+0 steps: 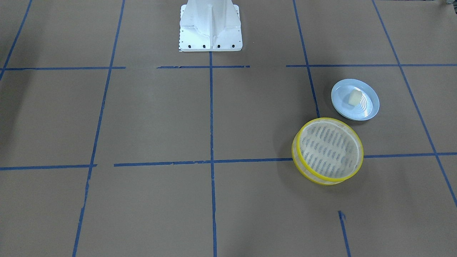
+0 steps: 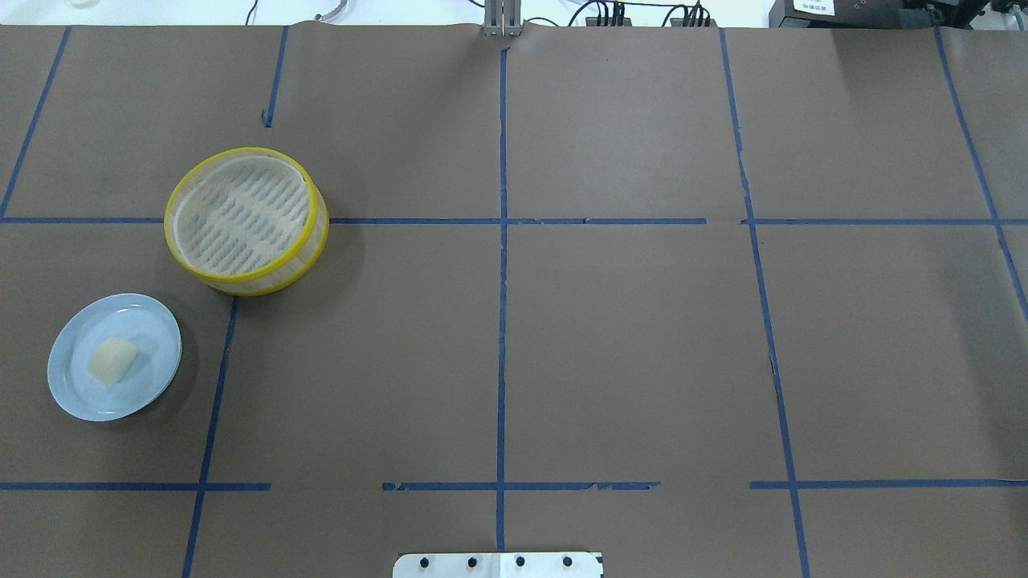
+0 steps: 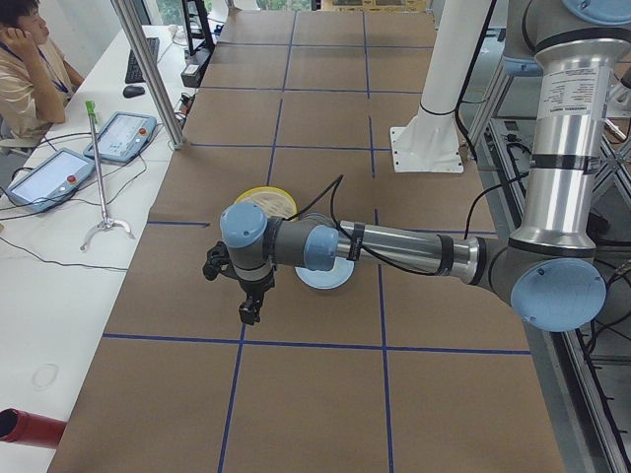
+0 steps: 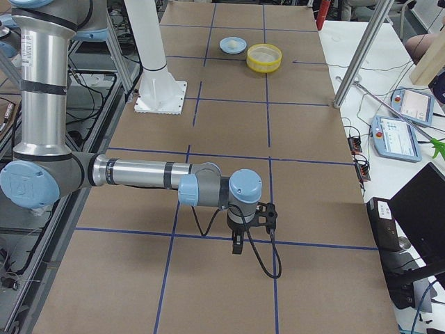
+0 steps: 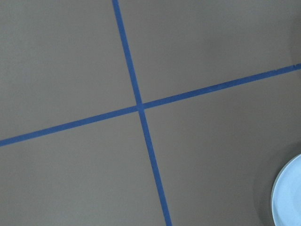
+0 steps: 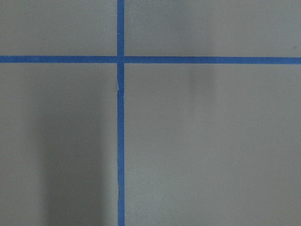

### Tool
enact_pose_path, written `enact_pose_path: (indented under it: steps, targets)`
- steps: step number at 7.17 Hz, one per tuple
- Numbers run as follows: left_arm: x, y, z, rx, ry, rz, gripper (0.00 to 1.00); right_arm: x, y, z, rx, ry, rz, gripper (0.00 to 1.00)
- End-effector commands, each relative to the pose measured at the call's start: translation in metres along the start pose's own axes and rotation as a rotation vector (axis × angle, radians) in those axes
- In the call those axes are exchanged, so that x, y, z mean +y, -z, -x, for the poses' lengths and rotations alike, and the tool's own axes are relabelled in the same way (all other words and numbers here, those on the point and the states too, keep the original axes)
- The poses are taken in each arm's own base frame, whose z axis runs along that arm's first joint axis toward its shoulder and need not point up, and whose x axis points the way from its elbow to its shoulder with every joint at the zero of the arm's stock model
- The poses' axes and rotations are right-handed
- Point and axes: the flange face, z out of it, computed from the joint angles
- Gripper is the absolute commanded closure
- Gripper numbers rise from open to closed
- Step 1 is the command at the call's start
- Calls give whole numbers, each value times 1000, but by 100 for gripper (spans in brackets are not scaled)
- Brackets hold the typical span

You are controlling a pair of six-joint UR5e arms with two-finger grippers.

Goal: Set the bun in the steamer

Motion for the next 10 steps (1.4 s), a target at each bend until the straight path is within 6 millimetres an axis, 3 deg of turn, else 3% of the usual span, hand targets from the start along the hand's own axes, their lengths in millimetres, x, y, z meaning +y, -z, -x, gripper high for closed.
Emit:
enact_pose_path:
  steps: [1, 2, 3, 5, 8, 10]
  targets:
    - [1, -42, -79, 33, 18, -43, 2, 0, 0, 0, 0, 0, 0, 0]
    - [4, -70, -132, 49, 12, -63, 2, 0, 0, 0, 0, 0, 0, 0]
    - [19, -89, -169, 2, -30, -63, 2, 0, 0, 0, 0, 0, 0, 0]
    - [52, -113, -221, -19, -77, -19, 3, 0, 0, 0, 0, 0, 0, 0]
    - [70, -150, -260, -43, -157, -15, 6, 0, 0, 0, 0, 0, 0, 0]
    - [76, -173, -252, -53, -165, 3, 6, 0, 0, 0, 0, 0, 0, 0]
